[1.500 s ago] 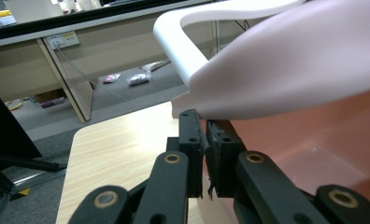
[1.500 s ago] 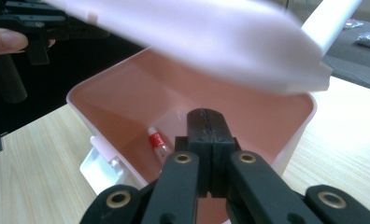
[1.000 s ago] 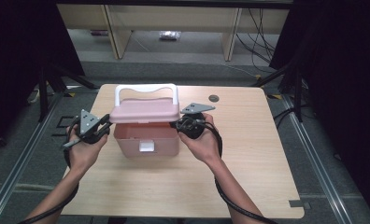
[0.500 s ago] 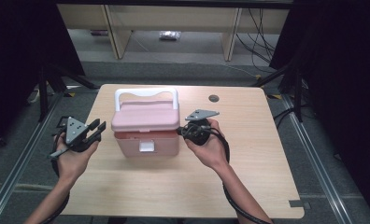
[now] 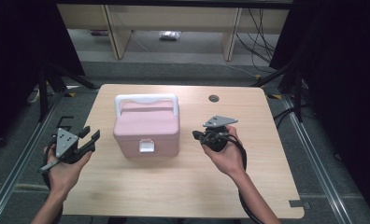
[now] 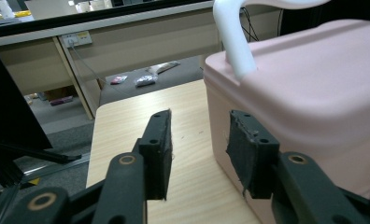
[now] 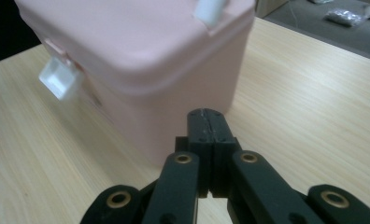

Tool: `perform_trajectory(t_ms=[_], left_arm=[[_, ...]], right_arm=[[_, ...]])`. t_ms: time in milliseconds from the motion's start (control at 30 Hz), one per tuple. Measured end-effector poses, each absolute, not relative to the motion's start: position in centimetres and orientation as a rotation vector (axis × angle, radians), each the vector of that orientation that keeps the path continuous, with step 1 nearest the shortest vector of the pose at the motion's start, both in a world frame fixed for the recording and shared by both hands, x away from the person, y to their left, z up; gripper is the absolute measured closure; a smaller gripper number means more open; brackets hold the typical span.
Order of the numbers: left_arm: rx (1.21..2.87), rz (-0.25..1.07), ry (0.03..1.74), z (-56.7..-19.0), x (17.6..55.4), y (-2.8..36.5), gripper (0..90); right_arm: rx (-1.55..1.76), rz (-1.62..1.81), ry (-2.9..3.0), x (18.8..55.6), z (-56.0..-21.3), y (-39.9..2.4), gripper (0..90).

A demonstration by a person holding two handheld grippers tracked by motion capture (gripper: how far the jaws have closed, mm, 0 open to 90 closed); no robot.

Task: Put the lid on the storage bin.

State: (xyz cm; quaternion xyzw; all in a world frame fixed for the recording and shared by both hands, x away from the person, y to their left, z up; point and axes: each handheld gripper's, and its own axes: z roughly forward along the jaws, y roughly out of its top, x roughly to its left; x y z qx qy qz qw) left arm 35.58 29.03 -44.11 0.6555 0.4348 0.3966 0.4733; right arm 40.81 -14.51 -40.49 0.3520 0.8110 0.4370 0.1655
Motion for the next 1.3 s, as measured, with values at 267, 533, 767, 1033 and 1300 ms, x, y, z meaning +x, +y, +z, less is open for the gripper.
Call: perform_trajectory(t_ms=[267,533,767,1033,1300], left_arm=[[1.618,0.971,1.066,-46.6,34.1,29.7,51.6],[1.596,0.980,1.116,-49.1,33.0,30.7,48.4],[1.572,0.970,1.148,-50.8,32.3,31.3,46.2],[1.545,0.942,1.170,-51.8,31.9,30.8,45.0],[1.537,0.948,1.152,-51.8,31.9,30.4,43.8]], right_arm=[[1.098,1.172,2.268,38.9,-42.9,-19.0,86.2],[1.209,1.101,2.224,36.8,-46.0,-23.0,80.6],[1.241,1.082,2.158,35.6,-48.1,-25.6,75.8],[1.267,1.095,2.117,34.8,-49.6,-26.9,69.6],[1.308,1.130,2.071,34.7,-49.8,-27.1,67.1]])
